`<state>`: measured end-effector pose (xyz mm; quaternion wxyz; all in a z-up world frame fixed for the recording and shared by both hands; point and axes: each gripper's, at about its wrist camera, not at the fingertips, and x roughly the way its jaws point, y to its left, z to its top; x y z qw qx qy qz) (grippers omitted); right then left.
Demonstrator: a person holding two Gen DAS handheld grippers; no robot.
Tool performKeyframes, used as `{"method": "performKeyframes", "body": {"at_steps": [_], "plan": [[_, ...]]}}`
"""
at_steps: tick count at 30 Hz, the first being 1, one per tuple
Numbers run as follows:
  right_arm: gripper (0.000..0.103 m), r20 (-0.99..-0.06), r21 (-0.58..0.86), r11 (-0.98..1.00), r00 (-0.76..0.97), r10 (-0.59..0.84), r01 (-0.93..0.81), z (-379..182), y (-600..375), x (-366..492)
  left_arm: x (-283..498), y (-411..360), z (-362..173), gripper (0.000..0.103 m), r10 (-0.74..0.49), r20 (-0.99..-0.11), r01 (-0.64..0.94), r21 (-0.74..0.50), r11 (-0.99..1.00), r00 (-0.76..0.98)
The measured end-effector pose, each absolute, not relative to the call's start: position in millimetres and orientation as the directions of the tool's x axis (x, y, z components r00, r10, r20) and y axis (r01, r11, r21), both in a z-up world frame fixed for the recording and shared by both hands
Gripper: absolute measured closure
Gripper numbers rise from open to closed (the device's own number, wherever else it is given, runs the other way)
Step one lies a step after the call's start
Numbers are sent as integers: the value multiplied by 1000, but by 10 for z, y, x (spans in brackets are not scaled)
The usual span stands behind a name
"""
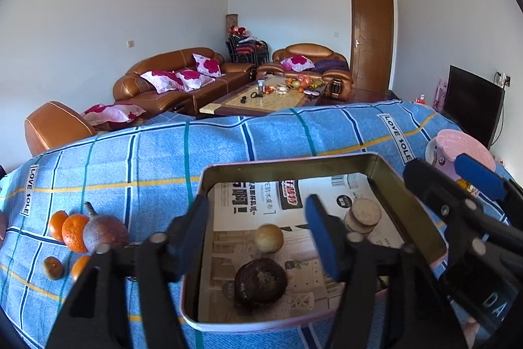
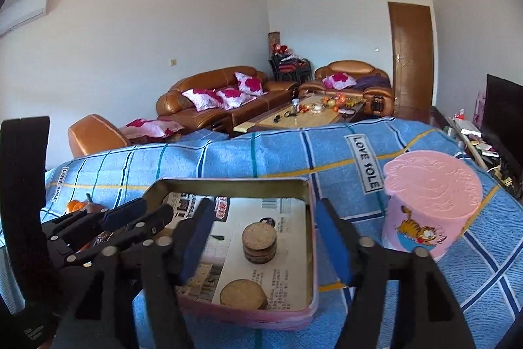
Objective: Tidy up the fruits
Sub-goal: 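Lower the jar and longan into the tin box and open both tools, then withdraw both tools from the tin box toward the remaining fruit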
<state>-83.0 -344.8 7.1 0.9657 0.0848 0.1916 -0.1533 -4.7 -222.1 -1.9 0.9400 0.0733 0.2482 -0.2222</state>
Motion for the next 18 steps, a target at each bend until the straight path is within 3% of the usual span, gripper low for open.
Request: {"method": "performKeyframes", "body": {"at_steps": [3,7,18], "plan": [[25,-368,107,924,878,-307,367,101,-3502,-867,-133,-2134,43,0,-393,-437,443,14,896,809],[25,-352,133,910,877,-326,392,93,-3580,-898,-195,-2072,81,0,-364,-399,411,34,911,841],[25,-274,80,908,885,-376,411,128,-3488,-983,-239,-1738,49,0,-285,-405,332,51,942,869]]}}
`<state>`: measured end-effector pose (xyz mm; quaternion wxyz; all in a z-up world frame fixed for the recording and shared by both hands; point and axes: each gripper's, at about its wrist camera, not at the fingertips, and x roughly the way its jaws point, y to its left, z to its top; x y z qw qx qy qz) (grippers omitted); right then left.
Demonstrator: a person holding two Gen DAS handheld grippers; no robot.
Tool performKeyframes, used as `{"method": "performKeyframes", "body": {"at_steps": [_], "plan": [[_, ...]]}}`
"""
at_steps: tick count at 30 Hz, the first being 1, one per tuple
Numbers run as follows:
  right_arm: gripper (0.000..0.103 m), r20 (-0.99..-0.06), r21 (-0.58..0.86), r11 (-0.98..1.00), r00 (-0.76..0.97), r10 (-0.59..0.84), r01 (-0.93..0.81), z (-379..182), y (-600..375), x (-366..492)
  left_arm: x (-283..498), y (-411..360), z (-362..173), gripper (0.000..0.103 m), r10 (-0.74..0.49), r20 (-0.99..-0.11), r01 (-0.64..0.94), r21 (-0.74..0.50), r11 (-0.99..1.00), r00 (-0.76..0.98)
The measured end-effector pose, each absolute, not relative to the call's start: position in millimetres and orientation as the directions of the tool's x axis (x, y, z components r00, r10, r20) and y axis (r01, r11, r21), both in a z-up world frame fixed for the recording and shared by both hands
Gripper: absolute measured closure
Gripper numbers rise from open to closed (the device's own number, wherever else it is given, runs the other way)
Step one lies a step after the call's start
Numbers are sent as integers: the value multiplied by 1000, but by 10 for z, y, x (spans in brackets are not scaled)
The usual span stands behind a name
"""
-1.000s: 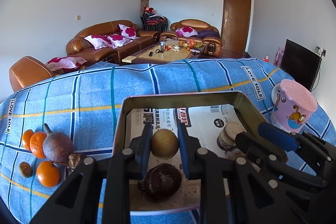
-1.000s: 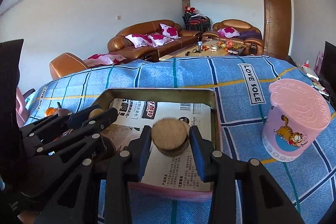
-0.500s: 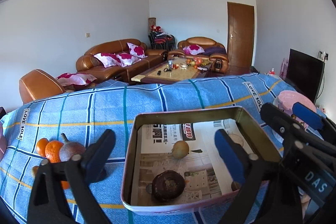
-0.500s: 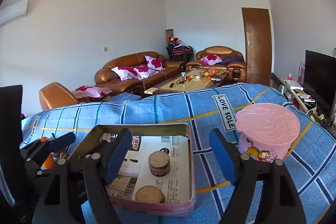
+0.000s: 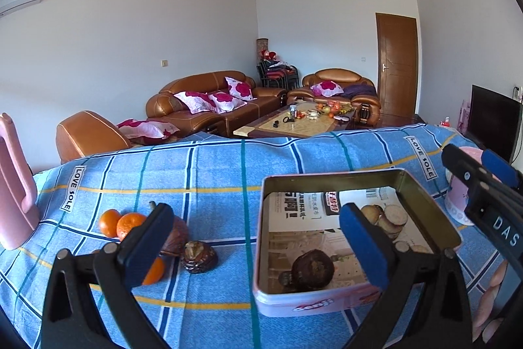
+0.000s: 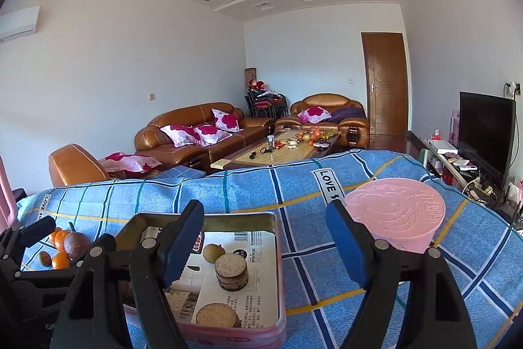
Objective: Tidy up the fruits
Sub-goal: 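Withdraw both tools from the tin box toward the remaining fruit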
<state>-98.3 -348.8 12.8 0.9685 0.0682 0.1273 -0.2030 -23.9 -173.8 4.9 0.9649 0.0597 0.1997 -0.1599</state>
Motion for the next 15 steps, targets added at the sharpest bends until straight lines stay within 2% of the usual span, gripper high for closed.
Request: {"method": "performKeyframes", "body": {"at_steps": [15], "plan": [[25,-269,63,873,850,-452,484,146,-3353,-1149,-312,-1187,27,0,-225,-428,282,73,957,876]]}}
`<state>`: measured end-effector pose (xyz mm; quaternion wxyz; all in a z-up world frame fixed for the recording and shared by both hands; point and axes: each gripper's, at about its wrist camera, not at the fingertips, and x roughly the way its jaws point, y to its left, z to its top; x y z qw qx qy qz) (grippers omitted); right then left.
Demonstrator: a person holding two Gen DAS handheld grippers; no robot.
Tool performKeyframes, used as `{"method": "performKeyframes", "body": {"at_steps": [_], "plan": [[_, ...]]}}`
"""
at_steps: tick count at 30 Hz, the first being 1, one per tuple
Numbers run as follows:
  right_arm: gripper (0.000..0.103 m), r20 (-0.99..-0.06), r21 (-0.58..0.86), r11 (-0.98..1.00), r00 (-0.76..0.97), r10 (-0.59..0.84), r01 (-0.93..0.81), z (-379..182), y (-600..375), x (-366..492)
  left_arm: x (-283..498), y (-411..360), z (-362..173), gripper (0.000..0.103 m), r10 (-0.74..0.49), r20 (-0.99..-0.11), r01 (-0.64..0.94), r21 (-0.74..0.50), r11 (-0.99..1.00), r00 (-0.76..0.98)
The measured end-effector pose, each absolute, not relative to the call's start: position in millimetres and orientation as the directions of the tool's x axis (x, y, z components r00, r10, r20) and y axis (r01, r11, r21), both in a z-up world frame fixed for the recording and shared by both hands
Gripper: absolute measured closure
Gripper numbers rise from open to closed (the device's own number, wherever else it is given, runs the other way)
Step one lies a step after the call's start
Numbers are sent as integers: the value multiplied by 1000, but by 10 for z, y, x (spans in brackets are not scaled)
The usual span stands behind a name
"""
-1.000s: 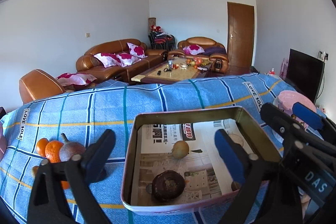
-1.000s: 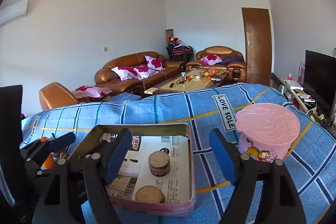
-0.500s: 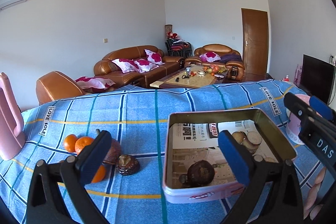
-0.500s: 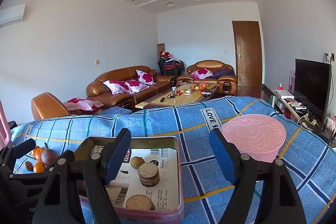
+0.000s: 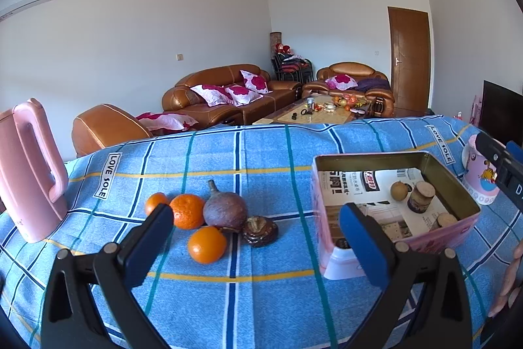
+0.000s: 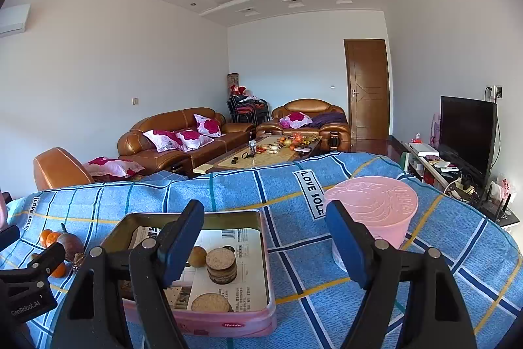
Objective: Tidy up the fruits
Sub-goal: 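Withdraw both tools from the tin box toward the remaining fruit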
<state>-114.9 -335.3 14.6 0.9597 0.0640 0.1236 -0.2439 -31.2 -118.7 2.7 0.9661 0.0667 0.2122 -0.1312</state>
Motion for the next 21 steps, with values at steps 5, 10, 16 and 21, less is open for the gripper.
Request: {"method": "performKeyframes", "body": {"at_steps": [5,10,16,21], "plan": [[25,-266,71,873,852,-450,483,146,-3235,-1258,-262,-1006,11,0,-216,-444,274,70,959,870],[25,-289,55,879,850,-440,473,132,-3091,-1260,-174,-807,-5,0,-193,-453,255,78,964,870],[25,-311,52,897,861,-403,439,112,-2857,-1213,-66,-582,-28,0,-177,-476,223,40,974,861],[25,-319,47,915,874,-367,401,114,-2640,-1145,-15,-458,-38,0,-156,-483,207,54,977,862]]}}
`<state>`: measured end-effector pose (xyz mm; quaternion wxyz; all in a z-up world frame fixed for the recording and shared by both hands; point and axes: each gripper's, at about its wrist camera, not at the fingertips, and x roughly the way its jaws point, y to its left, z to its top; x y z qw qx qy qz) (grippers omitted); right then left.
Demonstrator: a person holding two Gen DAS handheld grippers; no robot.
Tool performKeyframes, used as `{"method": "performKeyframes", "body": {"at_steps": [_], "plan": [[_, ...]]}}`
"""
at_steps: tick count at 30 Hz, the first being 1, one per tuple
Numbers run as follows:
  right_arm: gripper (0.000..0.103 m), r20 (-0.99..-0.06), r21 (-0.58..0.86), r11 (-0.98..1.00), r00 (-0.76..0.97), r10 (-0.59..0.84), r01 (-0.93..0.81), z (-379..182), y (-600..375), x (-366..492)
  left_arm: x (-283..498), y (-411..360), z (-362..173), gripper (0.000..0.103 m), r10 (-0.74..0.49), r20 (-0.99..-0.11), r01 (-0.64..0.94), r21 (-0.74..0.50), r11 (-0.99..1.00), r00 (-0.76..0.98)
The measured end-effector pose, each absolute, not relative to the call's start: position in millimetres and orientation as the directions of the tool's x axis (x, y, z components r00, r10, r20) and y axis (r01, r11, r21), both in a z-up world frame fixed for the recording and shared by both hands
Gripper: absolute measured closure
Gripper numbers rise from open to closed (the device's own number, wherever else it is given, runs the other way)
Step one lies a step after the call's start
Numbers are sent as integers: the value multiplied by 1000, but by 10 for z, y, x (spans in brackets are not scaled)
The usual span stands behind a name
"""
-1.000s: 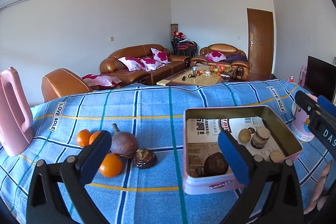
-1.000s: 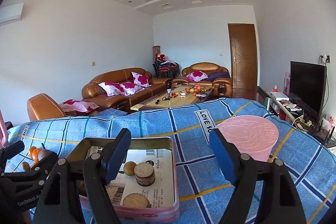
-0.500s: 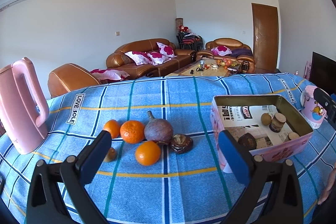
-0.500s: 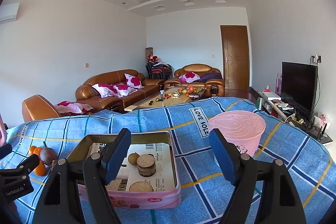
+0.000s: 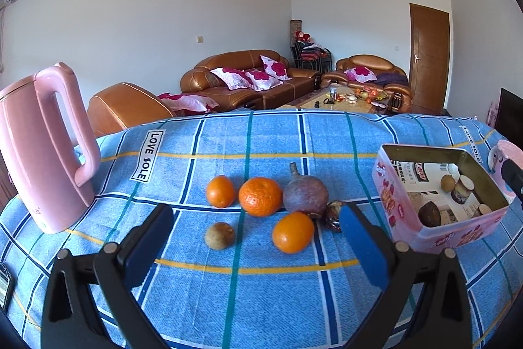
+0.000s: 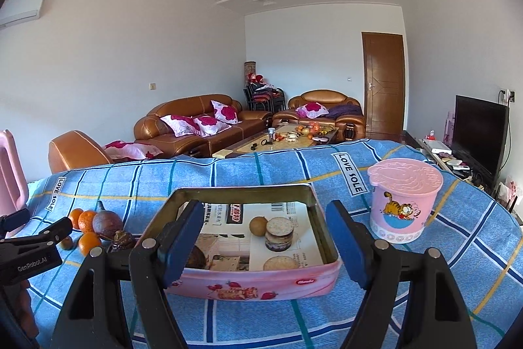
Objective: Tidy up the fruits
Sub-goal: 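Withdraw both tools from the tin box toward the remaining fruit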
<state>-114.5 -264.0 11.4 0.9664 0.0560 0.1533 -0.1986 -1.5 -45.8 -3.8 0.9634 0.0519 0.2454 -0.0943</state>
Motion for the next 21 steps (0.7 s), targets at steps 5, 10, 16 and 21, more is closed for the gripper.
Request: {"method": "performKeyframes", "body": {"at_steps": [5,10,16,21], "plan": [[25,-333,59,930,886,-323,362,112,-2428,-1044,53,-263,-27,0,-127,-474,177,61,982,871],[25,-365,72,947,892,-267,313,89,-2186,-891,204,23,-43,0,-85,-485,124,48,991,870],[25,-381,49,970,902,-204,240,79,-1885,-728,431,363,-86,0,16,-516,16,58,998,856],[25,-430,8,984,889,-157,178,37,-1666,-531,562,560,-120,0,84,-539,-58,65,996,838]]}}
